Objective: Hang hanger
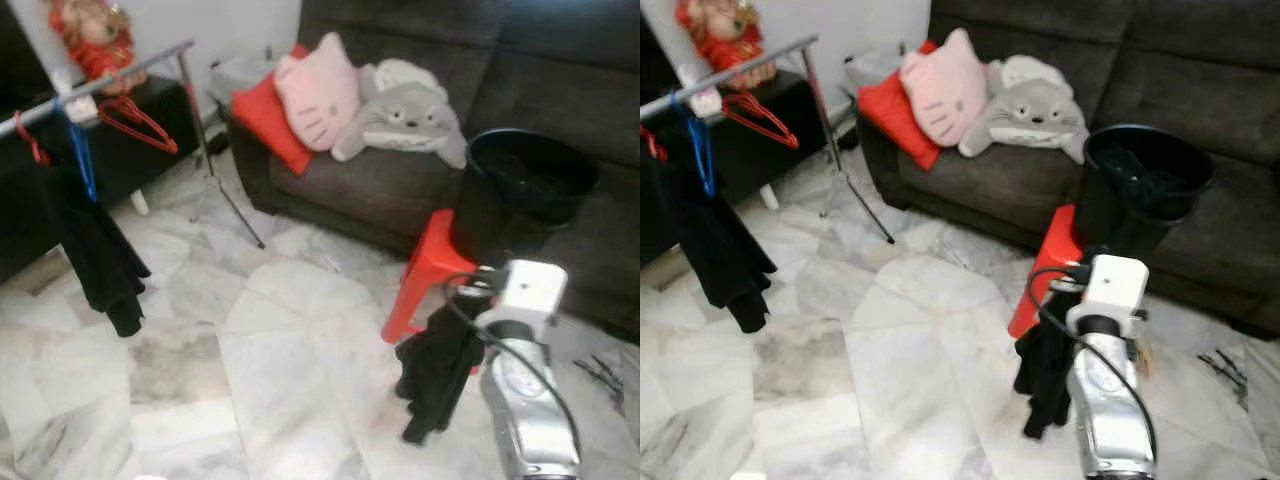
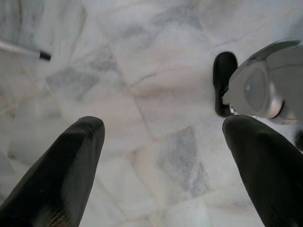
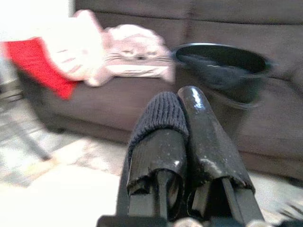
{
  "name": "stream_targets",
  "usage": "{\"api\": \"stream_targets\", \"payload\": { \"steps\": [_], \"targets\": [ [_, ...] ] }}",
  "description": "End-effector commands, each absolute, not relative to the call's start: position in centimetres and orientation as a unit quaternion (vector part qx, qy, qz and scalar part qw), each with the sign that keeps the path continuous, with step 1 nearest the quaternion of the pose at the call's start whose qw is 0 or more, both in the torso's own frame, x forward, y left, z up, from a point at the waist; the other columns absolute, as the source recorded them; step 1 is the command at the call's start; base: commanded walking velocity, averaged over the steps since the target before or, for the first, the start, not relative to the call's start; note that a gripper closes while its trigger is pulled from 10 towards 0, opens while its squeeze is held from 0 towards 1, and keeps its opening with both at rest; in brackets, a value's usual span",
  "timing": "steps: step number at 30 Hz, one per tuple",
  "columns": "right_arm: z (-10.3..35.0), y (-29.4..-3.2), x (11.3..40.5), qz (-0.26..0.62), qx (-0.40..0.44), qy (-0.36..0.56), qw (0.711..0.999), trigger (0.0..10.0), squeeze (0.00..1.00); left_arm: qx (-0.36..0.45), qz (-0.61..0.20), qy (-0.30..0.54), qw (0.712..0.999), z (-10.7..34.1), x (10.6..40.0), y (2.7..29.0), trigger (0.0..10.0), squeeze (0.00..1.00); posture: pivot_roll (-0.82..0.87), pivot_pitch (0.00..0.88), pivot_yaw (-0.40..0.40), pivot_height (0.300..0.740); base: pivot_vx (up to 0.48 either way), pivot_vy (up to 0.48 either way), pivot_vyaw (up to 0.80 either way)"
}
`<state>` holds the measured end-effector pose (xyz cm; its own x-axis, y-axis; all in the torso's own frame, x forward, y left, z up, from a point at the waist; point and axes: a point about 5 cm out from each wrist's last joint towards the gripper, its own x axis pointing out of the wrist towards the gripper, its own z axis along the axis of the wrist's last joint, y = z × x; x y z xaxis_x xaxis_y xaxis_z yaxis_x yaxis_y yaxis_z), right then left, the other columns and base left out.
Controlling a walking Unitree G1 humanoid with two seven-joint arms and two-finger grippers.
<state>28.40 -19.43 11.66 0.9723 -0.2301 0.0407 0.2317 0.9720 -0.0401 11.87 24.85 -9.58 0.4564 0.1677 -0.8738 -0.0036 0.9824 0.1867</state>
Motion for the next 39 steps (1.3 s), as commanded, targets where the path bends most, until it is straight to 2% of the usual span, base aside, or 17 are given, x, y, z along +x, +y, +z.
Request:
{"api": "stream_targets", "payload": {
  "steps": [1, 9, 17, 28, 31, 36, 39],
  "targets": [
    [13.0, -19.7, 28.5, -0.116, -0.028, -0.046, 0.992, 10.0, 0.00, 0.082, 0.044, 0.527, 0.845, -9.8, 11.5, 24.5, 10.0, 0.00, -0.09, 0.000, -0.008, 0.740, 0.000, 0.000, 0.80],
    [13.4, -19.8, 28.7, -0.109, -0.032, -0.048, 0.992, 10.0, 0.00, 0.079, 0.041, 0.535, 0.840, -10.0, 10.8, 24.4, 10.0, 0.00, -0.11, 0.000, 0.000, 0.740, 0.000, 0.000, 0.80],
    [13.9, -21.4, 27.7, -0.128, -0.040, -0.051, 0.990, 10.0, 0.00, 0.075, 0.038, 0.540, 0.837, -10.4, 10.1, 23.7, 10.0, 0.00, -0.15, 0.000, -0.004, 0.740, 0.000, 0.000, 0.80],
    [14.0, -21.3, 28.1, -0.118, -0.042, -0.051, 0.991, 10.0, 0.00, 0.068, 0.032, 0.536, 0.841, -10.5, 10.3, 22.9, 10.0, 0.00, -0.16, 0.000, -0.012, 0.740, 0.000, 0.000, 0.80],
    [14.0, -21.4, 28.0, -0.117, -0.043, -0.051, 0.991, 10.0, 0.00, 0.068, 0.029, 0.538, 0.840, -10.5, 10.3, 22.8, 10.0, 0.00, -0.15, 0.000, -0.018, 0.740, 0.000, 0.000, 0.80],
    [14.4, -21.8, 28.9, -0.099, -0.051, -0.049, 0.993, 10.0, 0.00, 0.045, 0.045, 0.531, 0.845, -10.6, 10.4, 22.1, 10.0, 0.00, -0.11, 0.000, -0.081, 0.740, 0.000, 0.000, 0.76],
    [14.6, -21.6, 29.3, -0.090, -0.047, -0.052, 0.993, 10.0, 0.00, 0.039, 0.049, 0.531, 0.845, -10.7, 10.3, 21.9, 10.0, 0.00, -0.10, 0.000, -0.077, 0.740, 0.000, 0.000, 0.21]
  ]
}}
